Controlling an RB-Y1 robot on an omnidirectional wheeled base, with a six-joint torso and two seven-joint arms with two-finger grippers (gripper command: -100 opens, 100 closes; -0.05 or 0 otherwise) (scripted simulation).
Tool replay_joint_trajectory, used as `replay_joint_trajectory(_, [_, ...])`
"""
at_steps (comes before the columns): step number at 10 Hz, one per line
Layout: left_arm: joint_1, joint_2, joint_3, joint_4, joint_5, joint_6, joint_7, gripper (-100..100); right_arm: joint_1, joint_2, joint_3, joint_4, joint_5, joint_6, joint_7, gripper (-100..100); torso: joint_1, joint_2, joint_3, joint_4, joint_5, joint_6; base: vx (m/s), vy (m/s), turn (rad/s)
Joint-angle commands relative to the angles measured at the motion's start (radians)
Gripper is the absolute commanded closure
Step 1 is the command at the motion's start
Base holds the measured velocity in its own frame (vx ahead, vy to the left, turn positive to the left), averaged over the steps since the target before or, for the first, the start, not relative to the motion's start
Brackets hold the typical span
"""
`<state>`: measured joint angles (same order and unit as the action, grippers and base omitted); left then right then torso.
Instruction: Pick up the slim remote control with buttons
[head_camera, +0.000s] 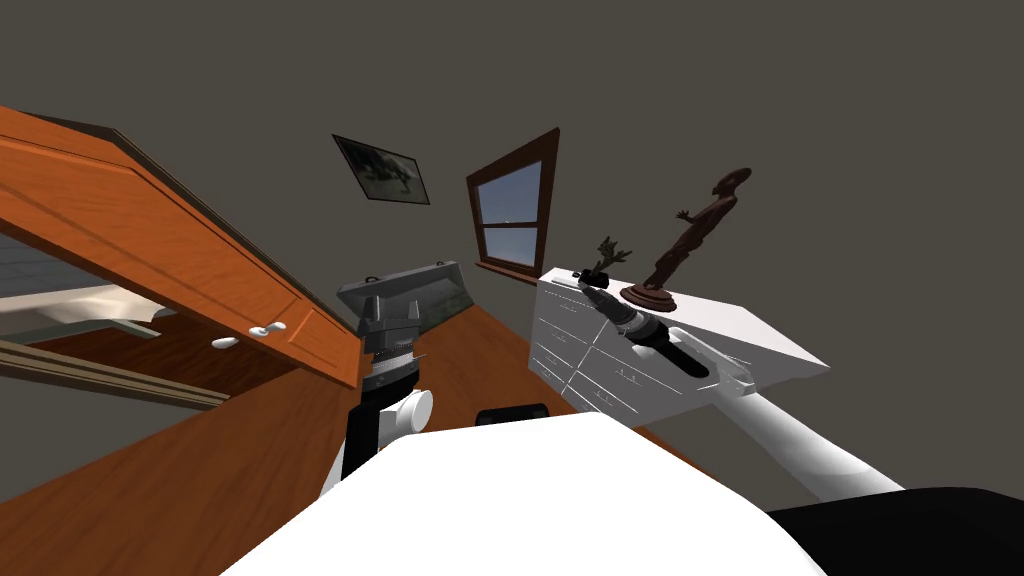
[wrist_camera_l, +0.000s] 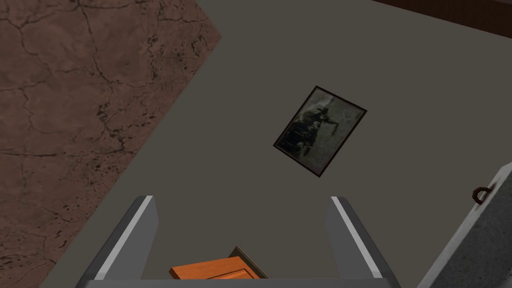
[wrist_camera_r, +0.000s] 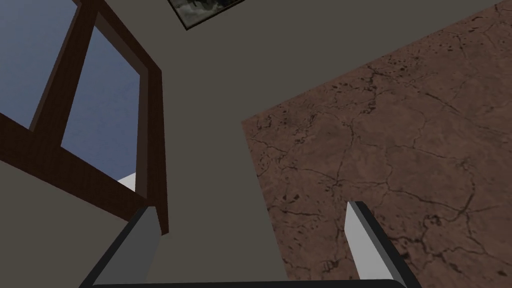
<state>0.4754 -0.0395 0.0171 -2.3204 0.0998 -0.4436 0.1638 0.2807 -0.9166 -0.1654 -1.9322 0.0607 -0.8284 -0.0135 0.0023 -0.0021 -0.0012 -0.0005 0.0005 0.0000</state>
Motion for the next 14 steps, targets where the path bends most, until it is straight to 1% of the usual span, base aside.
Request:
replay_joint_trajectory(1, [0.000, 0.000, 0.000, 0.000, 0.000, 0.000, 0.000, 0, -0.001, -0.029, -0.001, 0.003, 0.003, -0.003, -0.001, -100, 0.000, 0.000, 0.000, 0.000, 0.000, 0.000, 0.014, 0.027, 0.002])
replay_joint_trajectory(2, [0.000, 0.000, 0.000, 0.000, 0.000, 0.000, 0.000, 0, -0.013, -0.069, -0.006, 0.028, 0.022, -0.022, -0.011, -100, 0.000, 0.001, 0.000, 0.000, 0.000, 0.000, 0.035, 0.043, -0.048])
replay_joint_trajectory(3, [0.000, 0.000, 0.000, 0.000, 0.000, 0.000, 0.000, 0, -0.013, -0.099, -0.006, 0.028, 0.022, -0.022, -0.011, -100, 0.000, 0.000, 0.000, 0.000, 0.000, 0.000, 0.037, 0.045, -0.034])
replay_joint_trajectory(4, [0.000, 0.000, 0.000, 0.000, 0.000, 0.000, 0.000, 0, -0.013, -0.110, -0.006, 0.028, 0.022, -0.022, -0.011, -100, 0.000, -0.001, 0.000, 0.000, 0.000, 0.000, 0.016, 0.022, 0.003])
replay_joint_trajectory(5, [0.000, 0.000, 0.000, 0.000, 0.000, 0.000, 0.000, 0, -0.023, -0.150, -0.009, 0.053, 0.043, -0.040, -0.021, -100, -0.001, 0.000, 0.000, 0.000, 0.000, 0.000, 0.028, 0.037, -0.052])
replay_joint_trajectory(6, [0.000, 0.000, 0.000, 0.000, 0.000, 0.000, 0.000, 0, -0.023, -0.179, -0.009, 0.053, 0.043, -0.040, -0.021, -100, 0.000, 0.000, 0.000, 0.000, 0.000, 0.000, 0.031, 0.042, -0.037])
replay_joint_trajectory(7, [0.000, 0.000, 0.000, 0.000, 0.000, 0.000, 0.000, 0, -0.023, -0.192, -0.009, 0.053, 0.043, -0.040, -0.021, -100, 0.000, 0.000, 0.000, 0.000, 0.000, 0.000, 0.020, 0.021, 0.005])
replay_joint_trajectory(8, [0.000, 0.000, 0.000, 0.000, 0.000, 0.000, 0.000, 0, -0.033, -0.231, -0.011, 0.078, 0.065, -0.059, -0.034, -100, -0.001, 0.000, 0.000, 0.000, 0.000, 0.000, 0.044, 0.033, -0.047])
replay_joint_trajectory(9, [0.000, 0.000, 0.000, 0.000, 0.000, 0.000, 0.000, 0, -0.033, -0.260, -0.011, 0.078, 0.065, -0.059, -0.034, -100, 0.000, -0.001, 0.000, 0.000, 0.000, 0.000, 0.051, 0.043, -0.036])
replay_joint_trajectory(10, [0.000, 0.000, 0.000, 0.000, 0.000, 0.000, 0.000, 0, -0.033, -0.276, -0.011, 0.078, 0.065, -0.059, -0.034, -100, 0.000, -0.001, -0.001, 0.000, 0.000, 0.000, 0.025, 0.024, -0.003])
replay_joint_trajectory(11, [0.000, 0.000, 0.000, 0.000, 0.000, 0.000, 0.000, 0, -0.041, -0.313, -0.011, 0.103, 0.088, -0.079, -0.047, -100, -0.001, 0.000, 0.000, 0.000, 0.000, 0.000, 0.050, 0.037, -0.062])
replay_joint_trajectory(12, [0.000, 0.000, 0.000, 0.000, 0.000, 0.000, 0.000, 0, -0.041, -0.343, -0.011, 0.103, 0.088, -0.079, -0.047, -100, 0.000, -0.001, -0.001, 0.000, 0.000, 0.000, 0.052, 0.043, -0.040])
replay_joint_trajectory(13, [0.000, 0.000, 0.000, 0.000, 0.000, 0.000, 0.000, 0, -0.041, -0.360, -0.011, 0.103, 0.088, -0.079, -0.047, -100, 0.000, -0.001, -0.001, 0.000, 0.000, 0.000, 0.020, 0.022, 0.008])
replay_joint_trajectory(14, [0.000, 0.000, 0.000, 0.000, 0.000, 0.000, 0.000, 0, -0.048, -0.396, -0.010, 0.128, 0.112, -0.098, -0.062, -100, -0.001, 0.000, 0.000, 0.000, 0.000, 0.000, 0.045, 0.032, -0.054])
